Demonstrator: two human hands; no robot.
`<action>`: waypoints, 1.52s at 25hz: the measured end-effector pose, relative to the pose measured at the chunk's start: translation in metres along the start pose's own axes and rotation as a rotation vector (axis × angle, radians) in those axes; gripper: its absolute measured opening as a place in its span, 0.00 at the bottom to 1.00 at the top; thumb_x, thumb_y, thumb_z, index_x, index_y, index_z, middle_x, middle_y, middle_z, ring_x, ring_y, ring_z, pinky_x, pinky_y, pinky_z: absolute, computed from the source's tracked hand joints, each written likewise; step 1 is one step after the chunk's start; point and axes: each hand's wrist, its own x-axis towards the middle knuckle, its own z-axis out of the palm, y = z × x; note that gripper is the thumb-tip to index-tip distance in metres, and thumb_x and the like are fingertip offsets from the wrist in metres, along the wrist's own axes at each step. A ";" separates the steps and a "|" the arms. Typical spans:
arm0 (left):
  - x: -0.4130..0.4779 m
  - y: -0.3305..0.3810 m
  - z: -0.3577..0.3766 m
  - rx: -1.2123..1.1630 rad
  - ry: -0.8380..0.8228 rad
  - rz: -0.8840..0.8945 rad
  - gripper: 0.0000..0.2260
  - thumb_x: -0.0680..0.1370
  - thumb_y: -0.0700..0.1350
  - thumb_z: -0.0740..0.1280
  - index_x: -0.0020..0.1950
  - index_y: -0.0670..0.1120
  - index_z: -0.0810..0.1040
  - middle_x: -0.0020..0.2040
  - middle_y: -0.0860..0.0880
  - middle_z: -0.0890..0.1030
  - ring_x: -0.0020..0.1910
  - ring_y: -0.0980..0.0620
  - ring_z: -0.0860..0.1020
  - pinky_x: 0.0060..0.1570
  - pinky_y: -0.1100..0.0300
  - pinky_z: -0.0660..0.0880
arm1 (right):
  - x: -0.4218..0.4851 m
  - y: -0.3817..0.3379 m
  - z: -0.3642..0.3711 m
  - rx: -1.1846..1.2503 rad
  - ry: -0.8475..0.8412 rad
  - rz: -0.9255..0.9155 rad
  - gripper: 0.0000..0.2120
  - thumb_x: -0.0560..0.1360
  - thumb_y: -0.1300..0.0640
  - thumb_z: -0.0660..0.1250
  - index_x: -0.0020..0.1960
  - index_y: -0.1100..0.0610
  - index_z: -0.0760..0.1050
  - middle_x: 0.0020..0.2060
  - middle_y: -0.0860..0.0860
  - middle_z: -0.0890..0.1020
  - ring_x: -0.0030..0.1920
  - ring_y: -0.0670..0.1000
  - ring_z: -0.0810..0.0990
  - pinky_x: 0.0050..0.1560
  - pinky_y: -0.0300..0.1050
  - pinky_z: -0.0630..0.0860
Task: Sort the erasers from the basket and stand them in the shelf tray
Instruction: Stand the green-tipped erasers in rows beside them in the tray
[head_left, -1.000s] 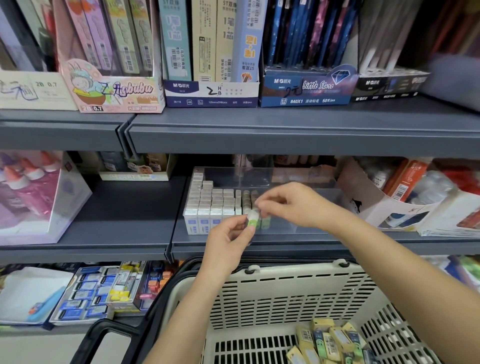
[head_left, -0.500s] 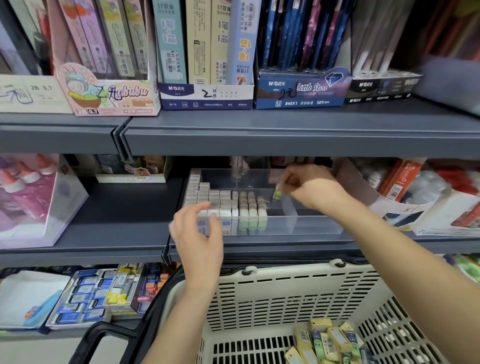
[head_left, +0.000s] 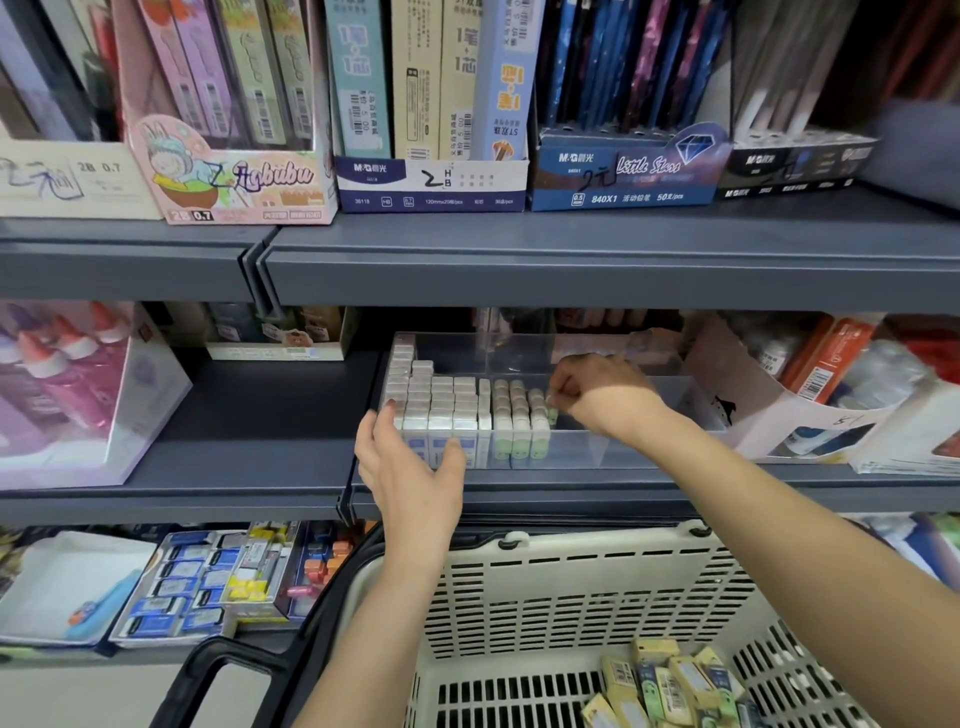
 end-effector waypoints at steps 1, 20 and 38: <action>0.000 0.000 0.000 0.003 -0.001 0.000 0.32 0.75 0.44 0.69 0.74 0.46 0.57 0.76 0.48 0.51 0.74 0.47 0.53 0.70 0.51 0.55 | 0.000 0.000 0.000 0.007 0.001 -0.001 0.07 0.76 0.49 0.62 0.51 0.49 0.76 0.52 0.49 0.81 0.54 0.55 0.77 0.58 0.49 0.69; 0.003 -0.003 0.001 -0.016 0.011 0.023 0.30 0.75 0.44 0.68 0.74 0.46 0.58 0.75 0.48 0.52 0.73 0.47 0.53 0.68 0.53 0.56 | 0.002 -0.007 -0.029 -0.031 0.117 -0.017 0.06 0.77 0.49 0.60 0.51 0.45 0.74 0.52 0.48 0.81 0.52 0.54 0.78 0.48 0.44 0.72; 0.001 -0.003 0.001 -0.012 0.013 0.027 0.28 0.76 0.43 0.67 0.73 0.46 0.60 0.75 0.48 0.52 0.73 0.47 0.53 0.61 0.61 0.52 | 0.009 -0.010 0.003 0.119 -0.083 -0.012 0.06 0.76 0.58 0.58 0.52 0.54 0.71 0.52 0.54 0.78 0.46 0.53 0.72 0.47 0.43 0.69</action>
